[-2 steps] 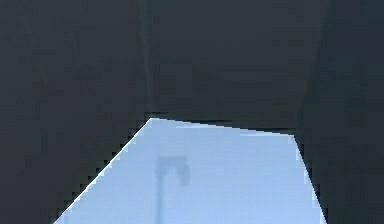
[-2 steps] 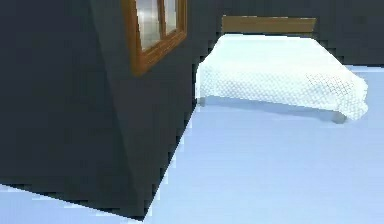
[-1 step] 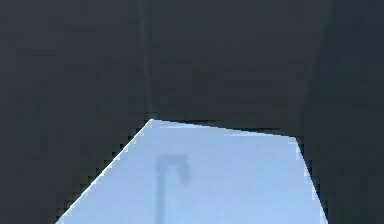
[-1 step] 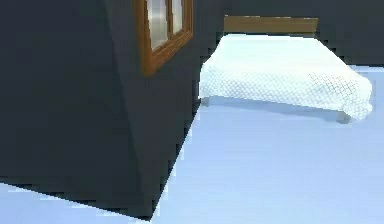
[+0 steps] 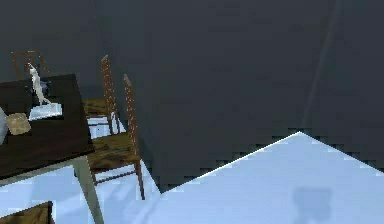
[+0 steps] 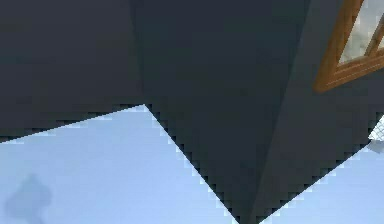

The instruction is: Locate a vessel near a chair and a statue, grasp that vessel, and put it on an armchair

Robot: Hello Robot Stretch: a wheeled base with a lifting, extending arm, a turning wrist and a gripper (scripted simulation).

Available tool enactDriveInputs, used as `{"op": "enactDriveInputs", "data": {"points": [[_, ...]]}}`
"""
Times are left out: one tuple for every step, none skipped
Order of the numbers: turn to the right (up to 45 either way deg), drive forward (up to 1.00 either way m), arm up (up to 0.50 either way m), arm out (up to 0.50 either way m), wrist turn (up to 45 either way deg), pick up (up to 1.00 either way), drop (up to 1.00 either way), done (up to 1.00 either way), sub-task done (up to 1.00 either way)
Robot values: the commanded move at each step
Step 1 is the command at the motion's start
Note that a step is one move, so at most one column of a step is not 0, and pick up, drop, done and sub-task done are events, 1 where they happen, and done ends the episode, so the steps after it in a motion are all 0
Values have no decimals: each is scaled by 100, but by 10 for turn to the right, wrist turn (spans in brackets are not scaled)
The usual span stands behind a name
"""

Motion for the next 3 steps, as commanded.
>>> {"op": "enactDriveInputs", "data": {"points": [[-60, 0, 0, 0, 0, 0, 0, 0, 0], [0, 40, 0, 0, 0, 0, 0, 0, 0], [-450, 0, 0, 0, 0, 0, 0, 0, 0]]}}
